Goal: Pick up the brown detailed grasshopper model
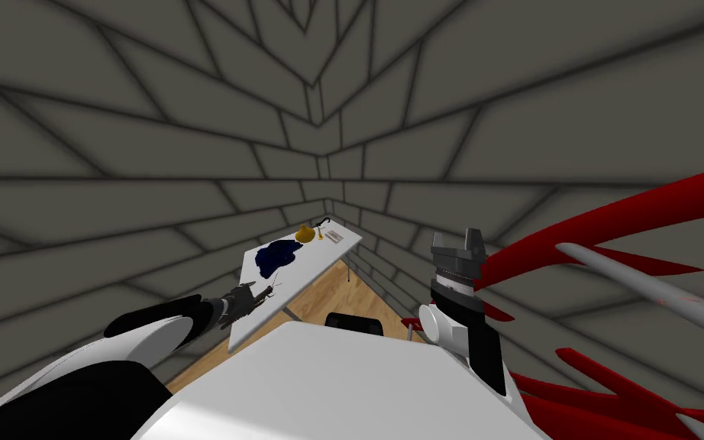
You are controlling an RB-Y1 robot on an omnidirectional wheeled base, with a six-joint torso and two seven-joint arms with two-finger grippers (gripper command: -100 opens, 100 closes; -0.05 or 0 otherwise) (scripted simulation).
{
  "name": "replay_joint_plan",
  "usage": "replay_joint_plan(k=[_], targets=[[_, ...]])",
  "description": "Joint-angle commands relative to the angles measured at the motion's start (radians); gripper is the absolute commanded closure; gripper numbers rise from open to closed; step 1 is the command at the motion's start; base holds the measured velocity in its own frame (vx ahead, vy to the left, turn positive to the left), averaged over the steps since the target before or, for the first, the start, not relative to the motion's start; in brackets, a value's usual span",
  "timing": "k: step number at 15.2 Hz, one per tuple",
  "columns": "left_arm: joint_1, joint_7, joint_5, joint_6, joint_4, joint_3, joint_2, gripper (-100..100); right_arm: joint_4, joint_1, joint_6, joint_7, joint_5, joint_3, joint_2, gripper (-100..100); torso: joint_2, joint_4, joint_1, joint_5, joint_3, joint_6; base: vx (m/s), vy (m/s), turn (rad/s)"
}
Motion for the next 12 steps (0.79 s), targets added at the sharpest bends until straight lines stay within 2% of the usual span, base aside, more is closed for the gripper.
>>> replay_joint_plan(k=[1,3,4,5,6,7,8,9,10,11,12], targets=[[0.015,0.016,0.035,0.05,0.003,0.029,0.011,-100,0.0,0.0,0.0,0.0,0.0,0.0,0.0,0,0.0,0.0,0.0,0.0,0.0,0.0,0.02,0.009,-0.186],[0.015,0.016,0.035,0.074,0.003,0.029,0.011,-100,0.0,0.0,0.0,0.0,0.0,0.0,0.0,0,0.0,0.0,0.0,0.0,0.0,0.0,0.017,0.013,-0.092],[0.025,0.027,0.057,0.111,0.006,0.046,0.017,-100,0.0,0.0,0.0,0.0,0.0,0.0,0.0,0,0.0,0.0,0.0,0.0,0.0,0.0,0.014,0.01,-0.099],[0.025,0.027,0.057,0.118,0.006,0.046,0.017,-100,0.0,0.0,0.0,0.0,0.0,0.0,0.0,0,0.0,0.0,0.0,0.0,0.0,0.0,0.014,0.012,-0.122],[0.035,0.037,0.077,0.149,0.009,0.063,0.022,-100,0.0,0.0,0.0,0.0,0.0,0.0,0.0,0,0.0,0.0,0.0,0.0,0.0,0.0,0.016,0.013,-0.158],[0.035,0.037,0.077,0.159,0.009,0.063,0.022,-100,0.0,0.0,0.0,0.0,0.0,0.0,0.0,0,0.0,0.0,0.0,0.0,0.0,0.0,0.015,0.015,-0.127],[0.043,0.046,0.095,0.189,0.011,0.078,0.027,-100,0.0,0.0,0.0,0.0,0.0,0.0,0.0,0,0.0,0.0,0.0,0.0,0.0,0.0,0.015,0.02,-0.112],[0.043,0.046,0.095,0.196,0.011,0.078,0.027,-100,0.0,0.0,0.0,0.0,0.0,0.0,0.0,0,0.0,0.0,0.001,0.0,0.0,0.0,0.015,0.019,-0.106],[0.051,0.054,0.111,0.227,0.013,0.091,0.031,-100,0.0,0.0,0.0,0.0,0.0,0.0,0.0,0,0.0,0.0,0.001,0.0,0.0,0.0,0.017,0.018,-0.124],[0.051,0.054,0.111,0.229,0.013,0.091,0.031,-100,0.0,0.0,0.0,0.0,0.0,0.0,0.0,0,0.0,0.0,0.001,0.0,0.0,0.0,0.014,0.02,-0.093],[0.057,0.062,0.125,0.258,0.016,0.103,0.034,-100,0.0,0.0,0.0,0.0,0.0,0.0,0.0,0,0.0,0.0,0.001,0.0,0.0,0.0,0.011,0.02,-0.095]])
